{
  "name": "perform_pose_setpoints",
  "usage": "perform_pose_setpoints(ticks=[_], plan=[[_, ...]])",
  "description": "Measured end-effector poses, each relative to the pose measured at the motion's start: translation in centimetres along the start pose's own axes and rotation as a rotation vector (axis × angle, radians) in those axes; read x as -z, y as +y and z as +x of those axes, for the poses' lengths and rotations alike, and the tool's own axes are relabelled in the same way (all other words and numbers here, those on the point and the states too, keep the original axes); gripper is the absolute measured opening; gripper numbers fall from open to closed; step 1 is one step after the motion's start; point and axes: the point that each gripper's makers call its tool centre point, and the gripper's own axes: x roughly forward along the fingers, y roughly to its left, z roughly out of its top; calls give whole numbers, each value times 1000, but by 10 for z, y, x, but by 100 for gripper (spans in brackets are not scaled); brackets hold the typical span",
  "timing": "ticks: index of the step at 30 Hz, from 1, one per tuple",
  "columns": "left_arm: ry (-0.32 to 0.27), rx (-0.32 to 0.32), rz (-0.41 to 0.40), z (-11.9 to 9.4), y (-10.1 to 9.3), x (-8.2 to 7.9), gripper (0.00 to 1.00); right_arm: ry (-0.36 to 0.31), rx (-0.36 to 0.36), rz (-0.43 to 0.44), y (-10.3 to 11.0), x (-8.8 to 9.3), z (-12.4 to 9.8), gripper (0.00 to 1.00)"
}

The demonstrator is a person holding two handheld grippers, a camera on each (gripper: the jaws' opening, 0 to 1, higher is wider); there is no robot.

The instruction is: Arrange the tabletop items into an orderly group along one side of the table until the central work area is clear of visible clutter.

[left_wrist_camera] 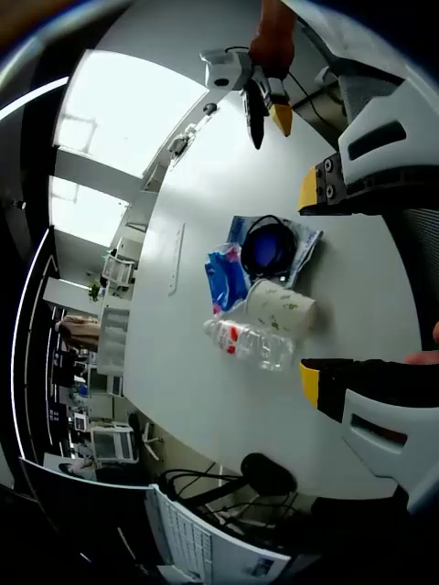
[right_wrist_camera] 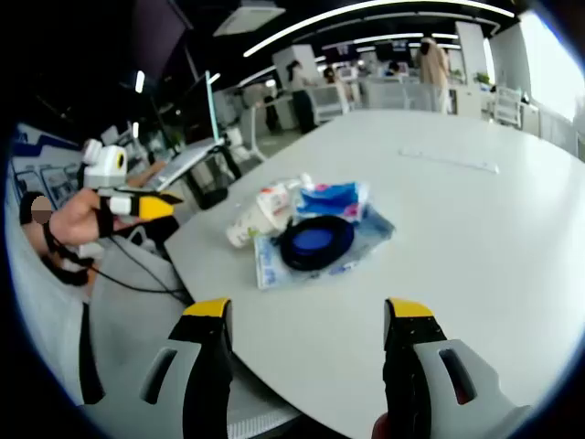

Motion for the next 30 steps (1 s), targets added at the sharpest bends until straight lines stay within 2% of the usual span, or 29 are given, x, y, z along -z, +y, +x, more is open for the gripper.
perform_pose_setpoints(ticks=[17, 30], plan=[[18, 17, -11, 2, -6, 5, 62, 7, -9, 13, 5, 4, 4, 64], [22, 5, -21, 0, -6, 7, 62, 11, -22, 9, 4, 5, 5, 64]])
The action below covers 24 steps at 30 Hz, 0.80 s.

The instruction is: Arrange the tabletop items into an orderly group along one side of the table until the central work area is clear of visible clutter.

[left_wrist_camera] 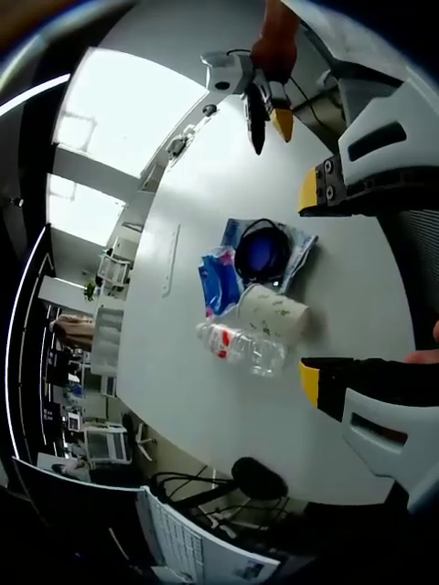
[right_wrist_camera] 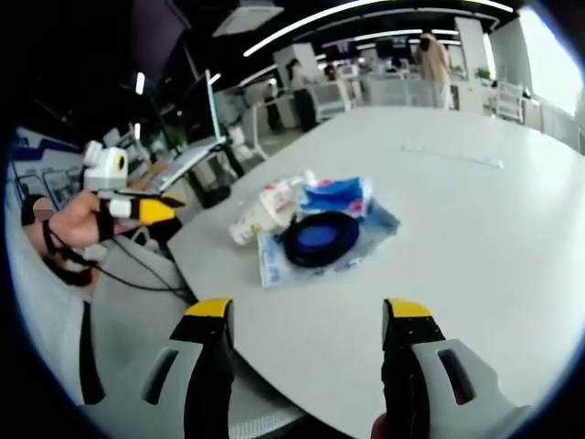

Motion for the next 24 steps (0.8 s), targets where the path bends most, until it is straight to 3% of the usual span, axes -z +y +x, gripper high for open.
perform_pose_setpoints(ticks=[24], plan=[[-17, -19, -19, -1, 7, -3, 61, 10, -17, -15, 0, -7, 3, 63]])
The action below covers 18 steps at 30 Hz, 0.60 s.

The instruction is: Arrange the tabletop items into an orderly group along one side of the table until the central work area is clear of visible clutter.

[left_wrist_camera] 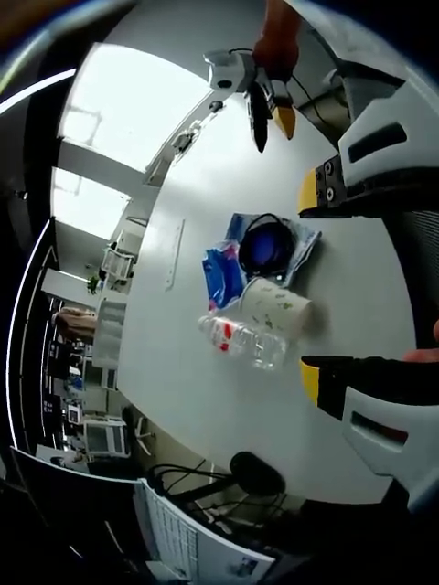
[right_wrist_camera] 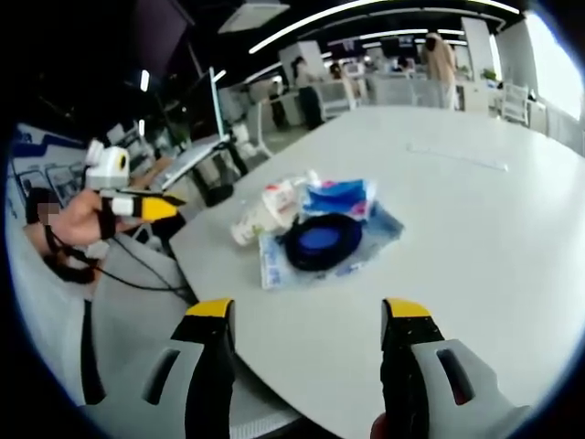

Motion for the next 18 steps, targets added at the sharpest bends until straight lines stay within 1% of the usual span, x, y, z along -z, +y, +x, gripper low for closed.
perform_pose_setpoints(ticks=[10, 18], plan=[[11, 1, 8, 5, 6, -2, 59, 1, 2, 1, 1, 2, -1, 63], [10, 8, 15, 14, 6, -11, 58, 9, 17, 14, -1, 8, -4, 62]])
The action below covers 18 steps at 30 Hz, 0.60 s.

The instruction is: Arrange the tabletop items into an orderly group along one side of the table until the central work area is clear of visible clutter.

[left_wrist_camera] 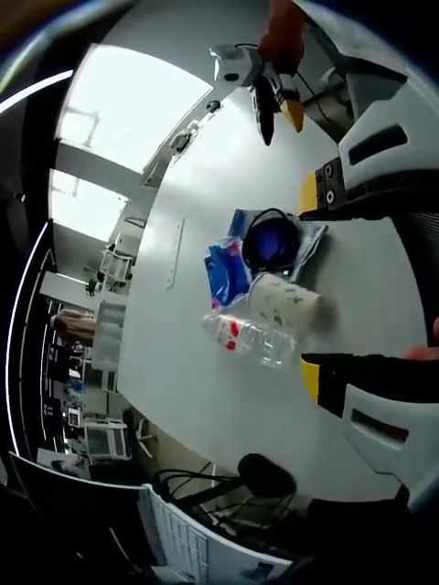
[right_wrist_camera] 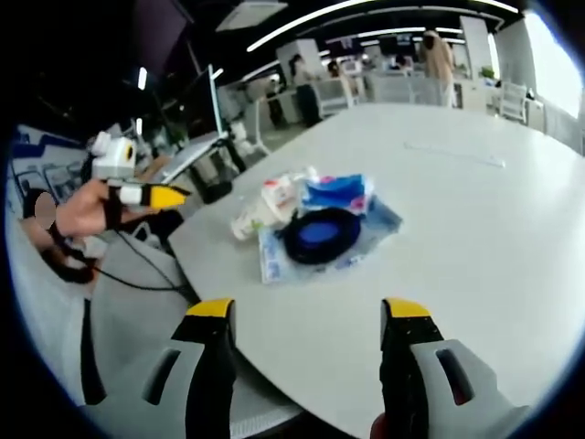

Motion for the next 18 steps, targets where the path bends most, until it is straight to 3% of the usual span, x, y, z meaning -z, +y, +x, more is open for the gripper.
perform_pose_setpoints(ticks=[9, 18], plan=[[26, 12, 34, 16, 0, -12, 57, 7, 15, 23, -3, 6, 0, 61], [40, -5, 1, 32, 14, -21, 55, 24, 18, 35, -4, 10, 3, 60]])
